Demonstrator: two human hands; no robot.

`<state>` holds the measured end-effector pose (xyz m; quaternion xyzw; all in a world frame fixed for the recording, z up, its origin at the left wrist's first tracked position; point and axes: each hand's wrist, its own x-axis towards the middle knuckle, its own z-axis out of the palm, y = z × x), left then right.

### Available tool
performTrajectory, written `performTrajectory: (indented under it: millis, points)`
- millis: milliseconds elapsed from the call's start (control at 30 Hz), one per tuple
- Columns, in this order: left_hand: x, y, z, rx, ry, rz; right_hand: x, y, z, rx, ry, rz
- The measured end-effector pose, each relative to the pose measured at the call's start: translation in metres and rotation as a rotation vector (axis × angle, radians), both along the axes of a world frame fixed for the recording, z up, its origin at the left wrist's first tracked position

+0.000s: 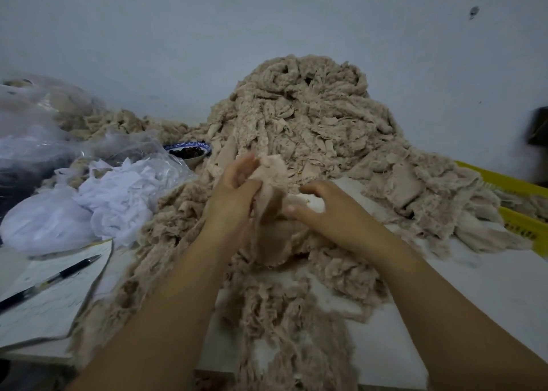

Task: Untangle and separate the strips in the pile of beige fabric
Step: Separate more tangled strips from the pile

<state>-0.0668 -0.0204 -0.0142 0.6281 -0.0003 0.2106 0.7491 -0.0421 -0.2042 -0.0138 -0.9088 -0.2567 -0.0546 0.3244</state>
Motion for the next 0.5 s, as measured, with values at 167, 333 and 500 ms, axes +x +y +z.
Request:
performTrajectory:
  millis: [167,333,500]
  points:
    - [-0.003,-0.008,0.007,0.300,-0.106,-0.082,-0.001,0.017,0.010,0.262,0.178,0.089]
    - [0.005,0.003,0.003,0.168,-0.109,0.034,-0.008,-0.004,-0.009,0.390,0.482,0.198]
    - [0.010,-0.004,0.002,-0.143,-0.092,0.041,-0.009,-0.015,-0.019,0.644,0.789,0.230]
